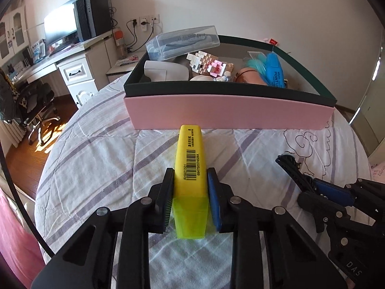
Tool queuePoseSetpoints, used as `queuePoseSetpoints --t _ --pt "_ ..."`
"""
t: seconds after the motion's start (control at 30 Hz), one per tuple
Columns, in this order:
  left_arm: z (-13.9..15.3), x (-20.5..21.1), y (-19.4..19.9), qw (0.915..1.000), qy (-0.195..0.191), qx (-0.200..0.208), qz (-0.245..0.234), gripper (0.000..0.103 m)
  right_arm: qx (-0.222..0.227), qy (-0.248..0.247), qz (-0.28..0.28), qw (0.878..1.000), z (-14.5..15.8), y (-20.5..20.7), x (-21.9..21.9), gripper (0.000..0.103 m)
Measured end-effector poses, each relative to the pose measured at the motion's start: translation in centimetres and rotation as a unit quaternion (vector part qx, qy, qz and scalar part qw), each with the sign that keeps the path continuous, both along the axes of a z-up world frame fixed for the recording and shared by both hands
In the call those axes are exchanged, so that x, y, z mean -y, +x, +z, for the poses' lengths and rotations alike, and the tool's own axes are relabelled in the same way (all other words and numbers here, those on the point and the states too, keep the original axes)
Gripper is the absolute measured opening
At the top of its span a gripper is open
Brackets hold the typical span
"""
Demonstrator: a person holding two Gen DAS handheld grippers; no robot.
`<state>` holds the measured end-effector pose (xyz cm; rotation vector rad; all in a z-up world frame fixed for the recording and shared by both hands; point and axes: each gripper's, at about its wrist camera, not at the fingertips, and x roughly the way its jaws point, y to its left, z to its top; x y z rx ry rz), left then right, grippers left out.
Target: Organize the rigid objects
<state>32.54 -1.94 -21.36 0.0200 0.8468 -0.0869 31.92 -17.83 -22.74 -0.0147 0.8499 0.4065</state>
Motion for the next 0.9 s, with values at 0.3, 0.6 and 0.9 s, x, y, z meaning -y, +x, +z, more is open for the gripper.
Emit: queuePoseSetpoints --t 0.3,0.6,0.9 --pt "3.3 0.1 -3.0 0.9986 -0.02 0.04 -0.029 0.027 0.026 0.019 -0.013 0.999 2.0 -0.6 0.3 0.02" --pt "7.0 2.2 -1.8 0.9937 -0.013 0.079 -0.079 0.027 0.072 0.021 -0.026 0.997 5.9 1.1 1.1 0.02" --pt "9.0 5.0 6.9 0.9908 0.014 0.095 -0.096 0.027 0.114 -0.017 -0.068 0.991 8.4 7.9 2.3 0.02"
